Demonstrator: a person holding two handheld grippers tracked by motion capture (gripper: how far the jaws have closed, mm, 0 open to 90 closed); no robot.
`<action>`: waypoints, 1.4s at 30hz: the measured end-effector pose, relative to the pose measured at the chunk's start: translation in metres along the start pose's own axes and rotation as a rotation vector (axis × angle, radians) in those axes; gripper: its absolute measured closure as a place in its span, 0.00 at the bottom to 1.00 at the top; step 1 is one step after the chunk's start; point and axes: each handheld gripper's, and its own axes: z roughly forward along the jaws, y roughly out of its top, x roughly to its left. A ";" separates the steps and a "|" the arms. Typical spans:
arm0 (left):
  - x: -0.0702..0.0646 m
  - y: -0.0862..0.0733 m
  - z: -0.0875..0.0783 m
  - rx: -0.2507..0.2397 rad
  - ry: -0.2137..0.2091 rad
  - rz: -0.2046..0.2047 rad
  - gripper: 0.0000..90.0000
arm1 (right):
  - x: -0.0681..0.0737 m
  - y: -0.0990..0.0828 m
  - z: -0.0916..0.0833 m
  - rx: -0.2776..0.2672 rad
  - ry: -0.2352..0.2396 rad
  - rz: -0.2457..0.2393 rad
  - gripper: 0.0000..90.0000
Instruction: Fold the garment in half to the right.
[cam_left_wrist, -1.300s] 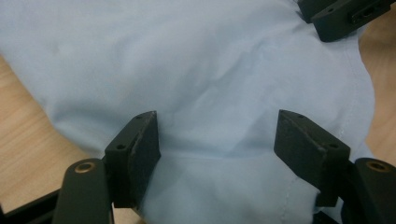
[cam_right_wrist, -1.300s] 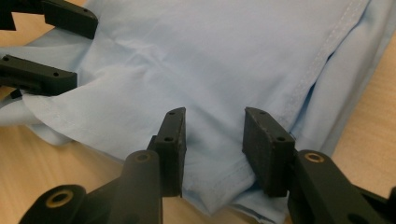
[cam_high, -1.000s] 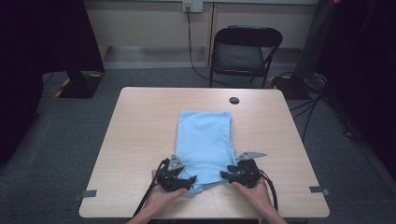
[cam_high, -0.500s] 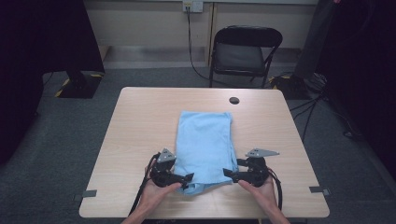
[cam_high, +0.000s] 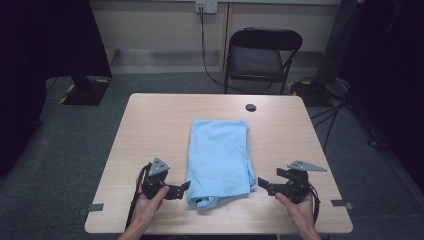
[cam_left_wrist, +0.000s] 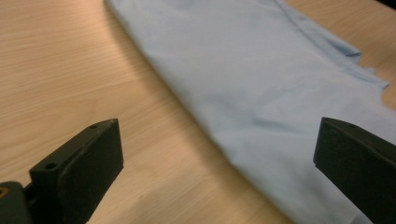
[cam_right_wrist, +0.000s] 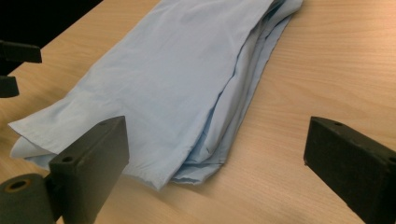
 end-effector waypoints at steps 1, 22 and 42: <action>0.003 -0.002 -0.001 0.010 0.012 0.000 0.01 | -0.002 0.000 -0.002 -0.004 -0.004 0.005 0.06; 0.085 -0.029 -0.019 0.058 0.237 -0.168 0.02 | -0.073 -0.011 -0.032 -0.005 -0.247 0.140 0.06; 0.099 -0.043 -0.008 0.111 0.419 -0.188 0.00 | -0.097 -0.037 -0.015 0.102 -0.492 0.146 0.08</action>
